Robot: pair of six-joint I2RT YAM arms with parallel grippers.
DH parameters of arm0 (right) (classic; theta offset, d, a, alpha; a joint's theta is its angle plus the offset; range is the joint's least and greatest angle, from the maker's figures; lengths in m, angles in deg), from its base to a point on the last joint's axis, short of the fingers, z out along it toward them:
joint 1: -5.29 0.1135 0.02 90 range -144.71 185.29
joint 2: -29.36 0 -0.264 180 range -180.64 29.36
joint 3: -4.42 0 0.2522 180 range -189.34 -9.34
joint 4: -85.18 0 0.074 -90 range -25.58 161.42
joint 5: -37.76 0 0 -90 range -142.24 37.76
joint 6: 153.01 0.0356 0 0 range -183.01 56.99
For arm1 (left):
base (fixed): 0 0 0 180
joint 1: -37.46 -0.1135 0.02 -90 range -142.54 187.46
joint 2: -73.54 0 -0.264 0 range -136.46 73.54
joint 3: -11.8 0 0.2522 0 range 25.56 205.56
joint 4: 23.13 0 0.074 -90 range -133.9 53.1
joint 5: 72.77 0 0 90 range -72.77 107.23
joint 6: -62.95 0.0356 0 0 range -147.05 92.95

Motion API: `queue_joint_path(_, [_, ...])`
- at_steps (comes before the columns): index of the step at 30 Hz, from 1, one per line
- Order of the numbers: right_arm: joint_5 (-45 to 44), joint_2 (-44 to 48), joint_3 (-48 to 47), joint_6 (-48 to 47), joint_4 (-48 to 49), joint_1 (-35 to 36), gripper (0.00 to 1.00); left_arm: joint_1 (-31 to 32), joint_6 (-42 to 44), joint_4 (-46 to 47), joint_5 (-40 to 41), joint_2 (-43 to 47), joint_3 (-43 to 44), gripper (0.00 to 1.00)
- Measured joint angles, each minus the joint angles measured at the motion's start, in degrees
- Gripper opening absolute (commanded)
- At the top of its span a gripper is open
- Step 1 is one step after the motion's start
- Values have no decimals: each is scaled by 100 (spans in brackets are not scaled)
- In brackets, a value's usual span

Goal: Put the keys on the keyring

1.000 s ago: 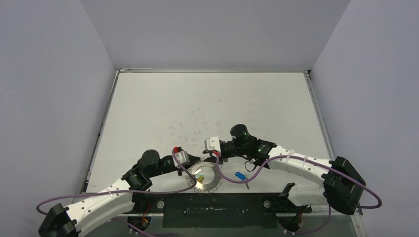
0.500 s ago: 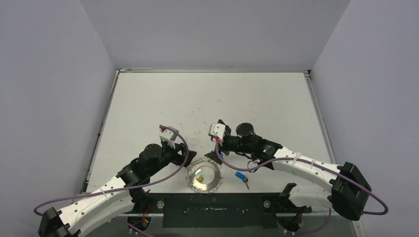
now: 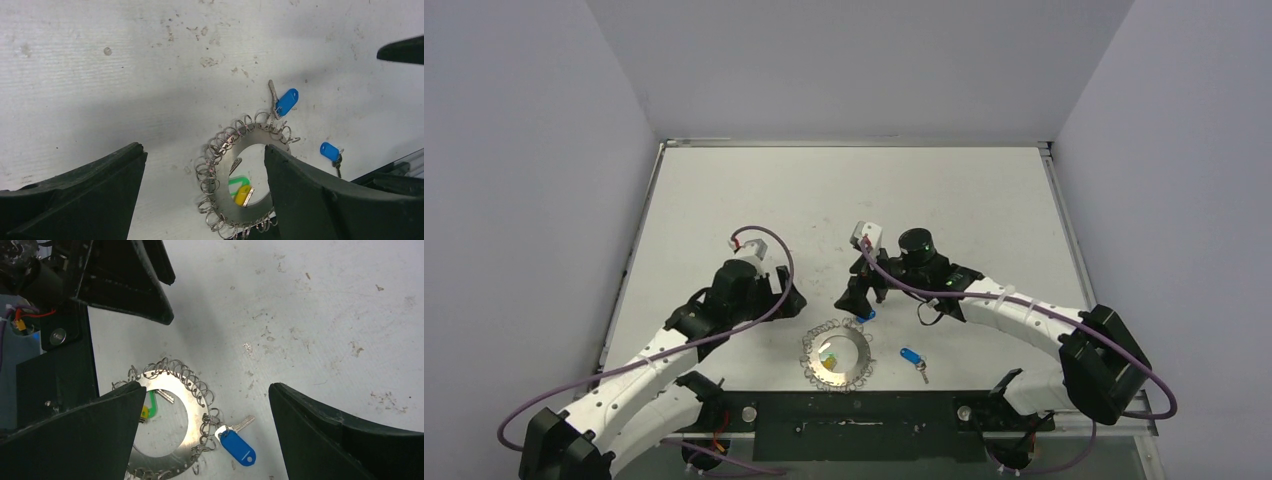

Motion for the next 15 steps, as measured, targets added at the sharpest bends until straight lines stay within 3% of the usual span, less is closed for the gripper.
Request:
queue_joint_path(5, [103,2,133,44,33,24,100,-872,-369,-31,-772,81,-273,87])
queue_joint_path(9, [-208,103,282,-116,28,210,100,-1187,-627,-90,-1115,358,-599,87])
queue_joint_path(15, [-1255,645,758,-1095,79,1447,100,-1217,-872,-184,-1180,896,-684,84])
